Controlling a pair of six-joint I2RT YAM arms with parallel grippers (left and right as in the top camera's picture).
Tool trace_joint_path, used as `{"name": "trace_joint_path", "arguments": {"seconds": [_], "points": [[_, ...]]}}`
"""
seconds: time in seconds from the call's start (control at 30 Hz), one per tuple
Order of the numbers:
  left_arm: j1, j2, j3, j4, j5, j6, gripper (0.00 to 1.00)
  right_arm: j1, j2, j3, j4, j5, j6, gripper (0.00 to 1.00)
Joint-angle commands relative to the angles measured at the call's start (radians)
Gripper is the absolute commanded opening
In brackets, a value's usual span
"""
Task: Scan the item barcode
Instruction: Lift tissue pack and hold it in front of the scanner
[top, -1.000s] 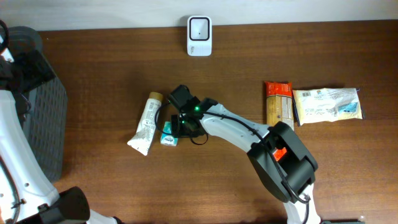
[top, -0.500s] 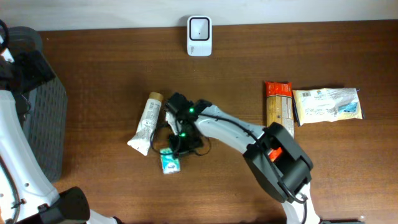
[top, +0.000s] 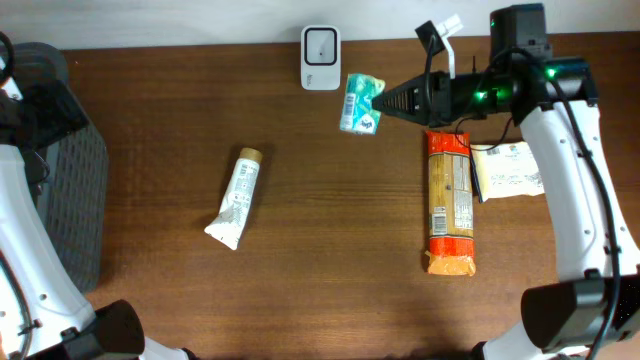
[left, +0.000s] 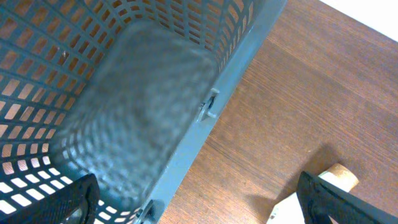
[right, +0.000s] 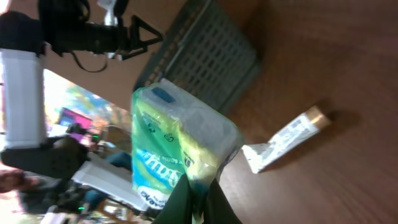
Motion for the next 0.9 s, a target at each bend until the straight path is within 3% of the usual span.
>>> {"name": "trace_joint_path", "arguments": {"seconds": [0.0, 0.07, 0.1, 0.2, 0.27, 0.33, 0.43, 0.53, 0.87], "points": [[0.003, -0.006, 0.006, -0.001, -0.003, 0.016, 0.99, 0.116, -0.044, 0.123, -0.021, 0.589, 0.079, 0.04], [0.003, -0.006, 0.006, -0.001, -0.003, 0.016, 0.99, 0.32, -0.038, 0.161, 0.089, 1.246, 0.084, 0.04], [0.003, -0.006, 0.006, -0.001, -0.003, 0.016, 0.99, 0.399, -0.006, 0.161, 0.182, 1.469, -0.02, 0.04], [0.003, -0.006, 0.006, -0.001, -0.003, 0.016, 0.99, 0.474, 0.146, 0.161, 0.537, 1.778, -0.315, 0.04], [0.003, -0.006, 0.006, -0.001, -0.003, 0.016, 0.99, 0.471, 0.309, 0.161, 0.74, 1.804, -0.717, 0.04], [0.003, -0.006, 0.006, -0.001, -0.003, 0.016, 0.99, 0.471, 0.416, 0.161, 0.851, 1.803, -0.876, 0.04], [0.003, -0.006, 0.006, -0.001, -0.003, 0.016, 0.99, 0.465, 0.539, 0.161, 1.047, 1.803, -0.884, 0.04], [0.003, -0.006, 0.006, -0.001, -0.003, 0.016, 0.99, 0.438, 0.656, 0.161, 1.292, 1.787, -1.03, 0.04], [0.003, -0.006, 0.006, -0.001, -0.003, 0.016, 0.99, 0.412, 0.682, 0.161, 1.107, 1.633, -1.076, 0.04]]}}
